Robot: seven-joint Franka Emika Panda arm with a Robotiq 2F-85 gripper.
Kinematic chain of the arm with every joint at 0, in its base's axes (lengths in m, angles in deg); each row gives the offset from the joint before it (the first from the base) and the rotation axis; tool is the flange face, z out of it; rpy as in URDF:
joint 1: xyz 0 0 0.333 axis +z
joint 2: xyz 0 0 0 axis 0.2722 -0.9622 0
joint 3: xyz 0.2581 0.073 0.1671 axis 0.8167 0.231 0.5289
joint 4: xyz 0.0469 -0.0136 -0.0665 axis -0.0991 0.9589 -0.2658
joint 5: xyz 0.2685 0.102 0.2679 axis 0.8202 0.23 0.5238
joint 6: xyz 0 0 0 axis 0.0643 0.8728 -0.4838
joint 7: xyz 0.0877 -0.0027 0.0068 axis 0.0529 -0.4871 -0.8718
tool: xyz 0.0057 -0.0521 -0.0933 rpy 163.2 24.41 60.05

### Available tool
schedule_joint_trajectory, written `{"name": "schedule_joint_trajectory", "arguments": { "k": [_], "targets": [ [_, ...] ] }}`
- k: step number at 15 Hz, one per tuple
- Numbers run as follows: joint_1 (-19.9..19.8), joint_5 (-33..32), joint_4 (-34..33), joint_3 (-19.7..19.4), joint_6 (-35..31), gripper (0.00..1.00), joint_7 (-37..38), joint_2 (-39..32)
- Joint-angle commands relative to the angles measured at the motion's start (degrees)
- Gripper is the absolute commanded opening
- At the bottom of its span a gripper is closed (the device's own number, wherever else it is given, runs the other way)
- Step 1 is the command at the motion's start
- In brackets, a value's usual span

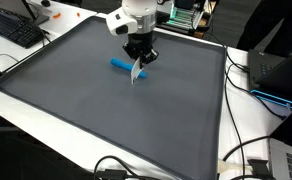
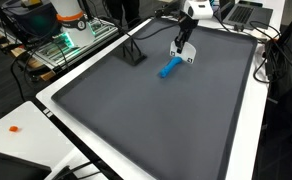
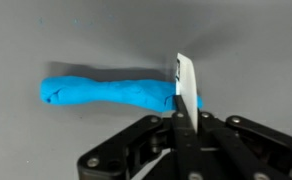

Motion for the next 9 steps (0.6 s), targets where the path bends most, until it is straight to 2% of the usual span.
{"name": "schedule_joint_trajectory", "arguments": {
  "k": [1, 5, 9],
  "targets": [
    [0.4, -1.3, 1.8, -1.1, -2.6, 0.01, -0.7, -1.2],
    [0.2, -0.9, 2.2, -1.1, -3.0, 0.01, -1.2, -1.8],
    [-1.0, 2.9, 1.9, 0.7, -2.3, 0.01, -3.6, -2.0]
  ]
}}
